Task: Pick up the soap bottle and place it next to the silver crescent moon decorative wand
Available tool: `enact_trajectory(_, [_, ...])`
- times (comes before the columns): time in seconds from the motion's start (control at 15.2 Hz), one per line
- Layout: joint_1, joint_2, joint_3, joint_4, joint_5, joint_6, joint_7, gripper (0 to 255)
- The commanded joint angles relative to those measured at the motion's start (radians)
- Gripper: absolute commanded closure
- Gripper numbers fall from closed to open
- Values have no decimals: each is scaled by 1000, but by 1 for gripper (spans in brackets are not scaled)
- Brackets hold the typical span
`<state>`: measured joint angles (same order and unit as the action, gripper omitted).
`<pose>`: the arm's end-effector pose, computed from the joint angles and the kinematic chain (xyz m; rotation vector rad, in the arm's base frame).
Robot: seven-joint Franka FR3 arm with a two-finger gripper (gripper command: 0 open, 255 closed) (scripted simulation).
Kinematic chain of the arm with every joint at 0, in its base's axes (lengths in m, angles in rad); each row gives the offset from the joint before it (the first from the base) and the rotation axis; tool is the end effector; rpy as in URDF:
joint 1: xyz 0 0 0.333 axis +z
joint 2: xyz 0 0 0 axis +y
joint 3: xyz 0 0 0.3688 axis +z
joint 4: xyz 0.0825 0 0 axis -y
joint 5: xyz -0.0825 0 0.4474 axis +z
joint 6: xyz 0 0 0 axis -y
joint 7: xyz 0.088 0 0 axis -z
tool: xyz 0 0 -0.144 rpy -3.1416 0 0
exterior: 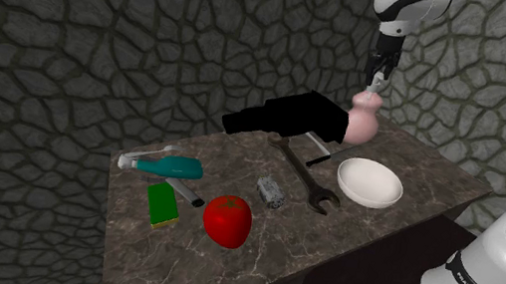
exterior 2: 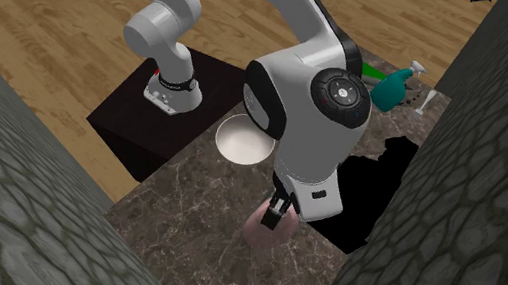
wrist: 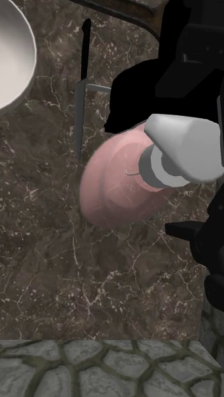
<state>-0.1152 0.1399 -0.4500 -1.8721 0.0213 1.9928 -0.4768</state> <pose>0.5603 -0.3428 0.4333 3.1047 -0.1453 -0.0388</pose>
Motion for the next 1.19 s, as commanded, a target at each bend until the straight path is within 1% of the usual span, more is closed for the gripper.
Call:
enact_trajectory(0.0, [0, 1, 0, -1, 0, 2, 0, 0])
enact_trajectory(0.26, [0, 1, 0, -1, 0, 2, 0, 0])
enact_trajectory(0.33, [0, 1, 0, -1, 0, 2, 0, 255])
enact_trajectory(0.92, [0, 1, 0, -1, 0, 2, 0, 255])
enact_trajectory(1.12, [1, -10, 0, 27, -5, -36, 3, 255])
